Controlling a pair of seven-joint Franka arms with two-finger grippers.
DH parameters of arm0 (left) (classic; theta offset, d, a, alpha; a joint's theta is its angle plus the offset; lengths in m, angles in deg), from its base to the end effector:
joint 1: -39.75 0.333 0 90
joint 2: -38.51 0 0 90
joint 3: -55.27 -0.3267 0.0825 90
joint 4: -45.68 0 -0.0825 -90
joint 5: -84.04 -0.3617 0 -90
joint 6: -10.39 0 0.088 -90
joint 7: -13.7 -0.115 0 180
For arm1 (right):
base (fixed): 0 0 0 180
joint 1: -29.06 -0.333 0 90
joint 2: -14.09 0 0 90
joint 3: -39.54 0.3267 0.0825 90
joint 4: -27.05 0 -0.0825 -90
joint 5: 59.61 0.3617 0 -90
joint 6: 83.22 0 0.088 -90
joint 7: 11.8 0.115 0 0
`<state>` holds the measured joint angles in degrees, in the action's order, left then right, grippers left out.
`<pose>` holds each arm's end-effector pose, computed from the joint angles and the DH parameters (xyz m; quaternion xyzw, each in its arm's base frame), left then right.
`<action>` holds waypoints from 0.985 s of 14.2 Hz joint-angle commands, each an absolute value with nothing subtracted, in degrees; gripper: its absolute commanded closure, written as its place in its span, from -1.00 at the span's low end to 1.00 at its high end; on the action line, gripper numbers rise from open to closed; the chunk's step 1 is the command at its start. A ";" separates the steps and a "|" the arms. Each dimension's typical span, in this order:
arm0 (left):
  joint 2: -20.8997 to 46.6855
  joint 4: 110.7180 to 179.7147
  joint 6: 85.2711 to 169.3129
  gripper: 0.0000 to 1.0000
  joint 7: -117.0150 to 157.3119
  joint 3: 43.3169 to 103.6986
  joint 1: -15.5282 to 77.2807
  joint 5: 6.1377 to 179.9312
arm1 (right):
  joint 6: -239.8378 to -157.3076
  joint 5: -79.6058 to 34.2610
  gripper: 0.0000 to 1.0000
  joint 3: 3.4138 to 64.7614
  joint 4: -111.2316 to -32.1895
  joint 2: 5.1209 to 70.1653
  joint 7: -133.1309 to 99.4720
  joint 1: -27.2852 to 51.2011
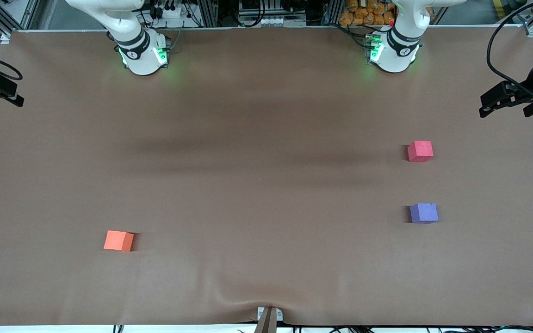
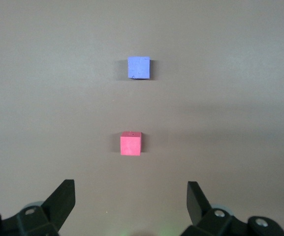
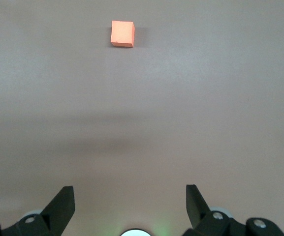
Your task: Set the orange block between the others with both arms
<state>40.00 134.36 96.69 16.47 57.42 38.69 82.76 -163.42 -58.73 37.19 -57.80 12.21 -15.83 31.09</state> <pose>0.5167 -0.0266 0.6455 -0.9999 0.0032 0.0072 0.0120 0.5016 -0.0369 0.6693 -0.9997 0.0019 0.0235 0.0100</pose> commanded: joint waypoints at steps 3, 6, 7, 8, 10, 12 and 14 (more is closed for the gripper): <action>40.80 134.27 96.17 -1.00 16.86 57.03 38.08 82.11 | -163.99 -58.11 -1.00 37.52 -59.17 10.84 -15.75 31.34; 39.67 132.00 96.17 -1.00 16.25 57.03 38.08 82.11 | -163.90 -58.11 -1.00 37.69 -59.26 10.93 -15.75 31.25; 39.40 132.08 96.17 -1.00 16.16 57.03 38.25 82.11 | -163.99 -58.11 -1.00 37.69 -59.26 11.01 -15.75 31.25; 39.39 132.16 96.17 -1.00 16.51 57.11 38.26 82.20 | -164.16 -58.11 -1.00 37.60 -59.26 11.36 -15.75 31.17; 39.39 132.16 96.17 -1.00 16.51 57.20 38.43 82.20 | -165.73 -58.11 -1.00 37.60 -59.26 13.64 -15.75 30.64; 39.04 132.16 96.26 -1.00 16.51 57.20 38.61 82.20 | -168.28 -58.11 -1.00 37.60 -59.17 17.50 -15.49 30.02; 38.60 132.25 96.35 -1.00 16.51 57.12 38.61 83.16 | -172.31 -58.11 -1.00 37.60 -59.09 22.41 -14.96 28.62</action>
